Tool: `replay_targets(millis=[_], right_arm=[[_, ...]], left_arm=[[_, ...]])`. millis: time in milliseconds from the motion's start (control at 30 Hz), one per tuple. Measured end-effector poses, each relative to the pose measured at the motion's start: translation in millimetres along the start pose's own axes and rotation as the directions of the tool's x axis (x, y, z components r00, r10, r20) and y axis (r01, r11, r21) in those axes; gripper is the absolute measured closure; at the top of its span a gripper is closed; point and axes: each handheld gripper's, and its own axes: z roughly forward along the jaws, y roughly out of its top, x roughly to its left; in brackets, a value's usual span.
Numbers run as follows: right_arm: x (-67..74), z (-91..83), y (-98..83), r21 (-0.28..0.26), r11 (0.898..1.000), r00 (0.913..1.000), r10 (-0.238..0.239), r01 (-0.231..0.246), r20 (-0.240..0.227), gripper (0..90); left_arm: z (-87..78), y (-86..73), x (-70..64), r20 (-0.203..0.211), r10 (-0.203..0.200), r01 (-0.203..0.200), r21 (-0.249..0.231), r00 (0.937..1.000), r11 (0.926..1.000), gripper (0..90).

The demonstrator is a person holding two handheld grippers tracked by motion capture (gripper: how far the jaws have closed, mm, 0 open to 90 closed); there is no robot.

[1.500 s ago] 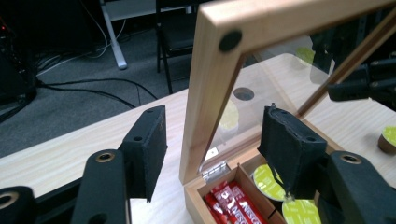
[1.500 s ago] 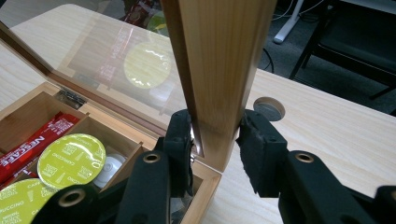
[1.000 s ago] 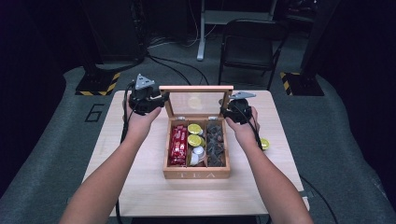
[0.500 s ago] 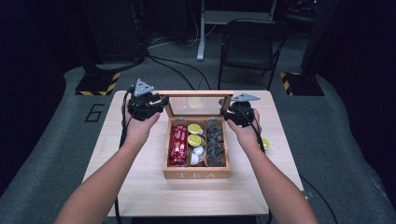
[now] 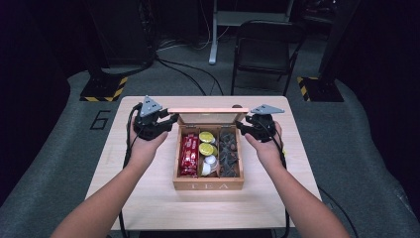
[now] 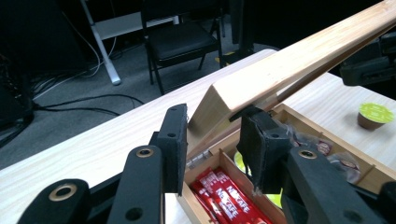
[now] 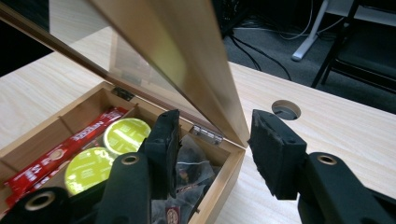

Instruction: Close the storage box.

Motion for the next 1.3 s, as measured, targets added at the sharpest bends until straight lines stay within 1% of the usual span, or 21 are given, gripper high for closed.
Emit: replay_targets(millis=[100,133,233,300,333,400,433,500,600,667,700,767,833,867,933,1000,1033,1100,1133,1233,1300], right_arm=[[1.8,-7.8,-0.7,-0.003,1.000,0.9998,-0.003,0.003,-0.019,51.5],[3.1,-10.4,-0.9,-0.005,1.000,0.9996,-0.016,0.016,-0.023,51.1],[11.3,-18.5,-1.7,-0.021,0.998,0.9971,-0.068,0.067,-0.034,50.9],[16.3,-23.0,-2.3,-0.030,0.996,0.9958,-0.086,0.085,-0.031,49.4],[17.9,-25.0,-2.5,-0.034,0.996,0.9959,-0.086,0.085,-0.028,49.4],[19.6,-28.8,-2.7,-0.044,0.995,0.9949,-0.096,0.095,-0.032,49.4],[20.9,-30.7,-2.9,-0.045,0.995,0.9956,-0.089,0.087,-0.031,49.5],[21.9,-32.9,-2.9,-0.051,0.994,0.9948,-0.096,0.094,-0.035,49.8],[23.4,-36.9,-3.4,-0.055,0.995,0.9952,-0.087,0.085,-0.045,50.8],[23.3,-39.6,-4.0,-0.059,0.994,0.9943,-0.092,0.089,-0.054,51.5],[23.9,-41.1,-4.5,-0.064,0.995,0.9947,-0.085,0.081,-0.058,51.8],[25.0,-43.9,-6.7,-0.064,0.995,0.9947,-0.076,0.071,-0.069,51.8],[25.8,-46.1,-9.8,-0.052,0.996,0.9942,-0.074,0.070,-0.078,51.7],[25.5,-47.1,-11.6,-0.052,0.996,0.9935,-0.076,0.072,-0.085,51.8],[24.4,-50.2,-15.3,-0.048,0.997,0.9918,-0.068,0.063,-0.108,52.5],[24.8,-52.9,-19.3,-0.045,0.998,0.9910,-0.059,0.054,-0.120,53.1],[24.9,-54.0,-20.8,-0.047,0.997,0.9898,-0.074,0.069,-0.122,53.3],[26.8,-55.9,-23.6,-0.048,0.996,0.9892,-0.084,0.079,-0.120,53.3],[28.1,-57.0,-24.7,-0.044,0.996,0.9893,-0.084,0.079,-0.119,53.3],[30.1,-57.8,-28.4,-0.049,0.993,0.9880,-0.108,0.103,-0.110,53.2],[31.9,-58.1,-32.4,-0.049,0.993,0.9879,-0.114,0.109,-0.106,53.0]], left_arm=[[-2.4,-5.8,-1.5,0.016,-0.008,0.008,-0.005,0.9998,1.0000,60.5],[-2.3,-7.9,-2.2,0.020,-0.005,0.005,-0.010,0.9998,0.9999,59.8],[-3.8,-12.7,-3.6,0.031,0.001,-0.001,-0.002,0.9995,1.0000,58.6],[-4.5,-15.1,-4.7,0.032,-0.001,0.001,-0.004,0.9995,1.0000,58.2],[-5.1,-16.3,-5.2,0.037,-0.008,0.008,-0.002,0.9993,1.0000,58.0],[-6.3,-18.8,-6.3,0.038,-0.001,0.001,0.002,0.9993,1.0000,57.8],[-6.8,-20.1,-7.1,0.040,-0.003,0.003,0.002,0.9992,1.0000,57.7],[-8.2,-22.6,-8.2,0.045,-0.005,0.005,0.009,0.9990,0.9999,57.4],[-9.4,-27.0,-10.5,0.043,-0.009,0.009,0.005,0.9990,0.9999,57.1],[-10.3,-30.3,-11.4,0.050,-0.013,0.013,0.006,0.9986,0.9999,56.8],[-11.3,-31.9,-11.5,0.060,-0.014,0.013,0.015,0.9981,0.9998,56.5],[-12.1,-35.3,-12.8,0.062,-0.005,0.004,0.014,0.9981,0.9999,56.1],[-13.4,-37.9,-14.1,0.071,-0.001,-0.001,0.026,0.9975,0.9997,55.8],[-13.7,-39.7,-14.8,0.070,0.002,-0.004,0.026,0.9975,0.9997,55.7],[-14.6,-43.1,-16.1,0.074,0.005,-0.007,0.028,0.9972,0.9996,55.4],[-15.2,-46.4,-17.5,0.077,0.004,-0.007,0.030,0.9970,0.9995,55.1],[-15.6,-47.9,-17.9,0.077,0.009,-0.012,0.030,0.9970,0.9995,55.0],[-16.2,-51.2,-19.3,0.079,0.006,-0.008,0.030,0.9968,0.9995,54.8],[-16.2,-53.1,-19.2,0.084,0.001,-0.003,0.027,0.9965,0.9996,54.5],[-16.4,-59.6,-20.5,0.090,-0.024,0.023,0.016,0.9956,0.9996,53.7],[-17.1,-63.3,-22.1,0.094,-0.028,0.026,0.021,0.9951,0.9994,53.2]])
